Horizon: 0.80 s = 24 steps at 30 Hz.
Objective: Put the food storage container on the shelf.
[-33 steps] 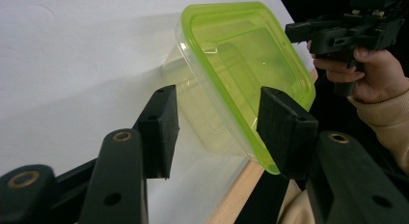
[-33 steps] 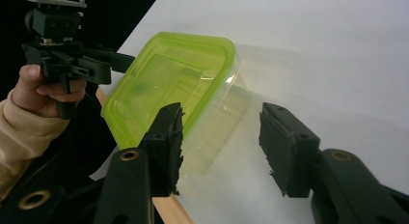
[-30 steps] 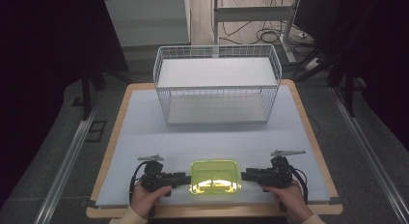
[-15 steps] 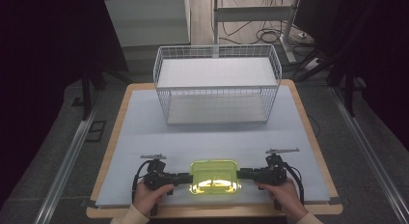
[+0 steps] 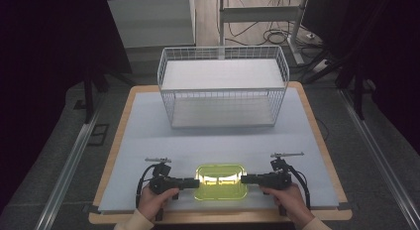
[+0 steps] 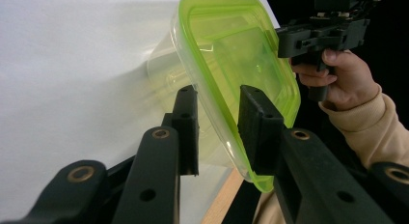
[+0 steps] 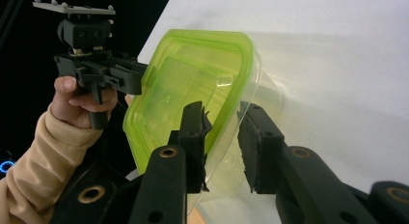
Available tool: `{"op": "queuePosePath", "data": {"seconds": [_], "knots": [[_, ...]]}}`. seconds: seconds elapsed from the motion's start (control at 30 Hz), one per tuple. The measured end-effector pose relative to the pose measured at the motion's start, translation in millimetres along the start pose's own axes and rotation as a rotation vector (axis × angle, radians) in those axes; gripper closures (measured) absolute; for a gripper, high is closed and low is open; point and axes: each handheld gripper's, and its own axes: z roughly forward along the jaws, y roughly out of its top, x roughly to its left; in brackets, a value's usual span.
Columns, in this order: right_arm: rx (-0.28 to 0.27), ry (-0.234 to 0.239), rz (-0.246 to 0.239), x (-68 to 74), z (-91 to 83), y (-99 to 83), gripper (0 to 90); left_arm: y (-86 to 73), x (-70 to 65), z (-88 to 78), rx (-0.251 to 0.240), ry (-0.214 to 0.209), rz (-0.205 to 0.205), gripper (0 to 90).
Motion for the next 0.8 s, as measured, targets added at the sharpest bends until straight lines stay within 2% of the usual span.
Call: {"op": "queuePosePath", "data": {"seconds": [0.47, 0.63, 0.67, 0.8], "knots": [[0.000, 0.009, 0.008, 0.1, -0.6, 0.4, 74.3, 1.1, 1.7, -0.2, 0.011, -0.018, -0.016, 72.8], [0.000, 0.022, 0.024, 0.2, -1.9, 0.8, 76.7, 0.9, 0.5, -1.4, 0.003, -0.027, -0.023, 75.6], [-0.007, 0.031, 0.027, 1.8, -3.7, 1.4, 79.1, 0.9, -0.9, -3.7, -0.011, -0.038, -0.033, 77.2], [-0.019, 0.049, 0.023, 5.8, -7.9, 3.5, 83.1, 1.0, -2.5, -6.2, -0.027, -0.040, -0.032, 81.6]]}}
